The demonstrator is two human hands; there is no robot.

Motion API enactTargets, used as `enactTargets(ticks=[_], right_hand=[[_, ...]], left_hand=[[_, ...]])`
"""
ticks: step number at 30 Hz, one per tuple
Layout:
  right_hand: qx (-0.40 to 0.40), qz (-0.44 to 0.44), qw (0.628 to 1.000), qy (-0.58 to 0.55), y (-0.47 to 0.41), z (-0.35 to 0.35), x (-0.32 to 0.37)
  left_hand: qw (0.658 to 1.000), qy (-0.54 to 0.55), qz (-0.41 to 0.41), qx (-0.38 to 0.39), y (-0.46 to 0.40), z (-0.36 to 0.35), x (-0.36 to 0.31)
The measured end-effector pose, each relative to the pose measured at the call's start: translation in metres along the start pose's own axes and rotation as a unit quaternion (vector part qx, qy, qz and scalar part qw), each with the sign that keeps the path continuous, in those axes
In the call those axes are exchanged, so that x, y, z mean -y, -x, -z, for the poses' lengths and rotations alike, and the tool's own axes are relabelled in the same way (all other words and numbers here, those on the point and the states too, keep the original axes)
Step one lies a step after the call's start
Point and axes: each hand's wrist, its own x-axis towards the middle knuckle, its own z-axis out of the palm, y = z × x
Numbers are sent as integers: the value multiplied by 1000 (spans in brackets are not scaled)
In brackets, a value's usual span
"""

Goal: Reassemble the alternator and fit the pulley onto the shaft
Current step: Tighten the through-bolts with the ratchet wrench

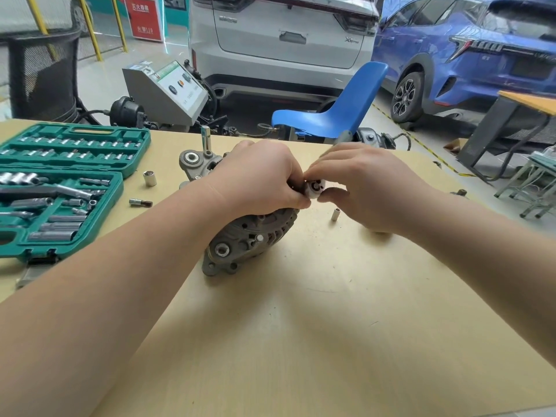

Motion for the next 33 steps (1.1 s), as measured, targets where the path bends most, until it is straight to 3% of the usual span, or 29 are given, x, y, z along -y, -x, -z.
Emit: enactTargets(ticks=[3, 8, 10, 16, 23, 26, 30, 33], right_hand=[[22, -83, 996, 22, -5, 2, 1], [22, -232, 967, -101, -6, -9, 12], [23, -217, 971, -98, -4, -9, 12], [35, -66, 997, -24, -2, 1, 2], [47, -223, 971, -65, -8, -7, 19], [51, -178, 982, -29, -6, -3, 18], [68, -48, 995, 59, -7, 5, 10], [55, -70, 993, 82, -10, 6, 12]], left_hand=[[1000, -4, 2, -12, 0, -2, 0], [1000, -17, 11, -10, -2, -1, -1], [1000, -19, 9, -8, -1, -1, 0], [1000, -14, 5, -2, 0, 0, 0], [1000, -20, 7, -11, -1, 0, -1], [1000, -17, 12, -13, -1, 0, 0], [1000, -15, 10, -4, 0, 1, 0], [1000, -9, 10, -9, -1, 0, 1]])
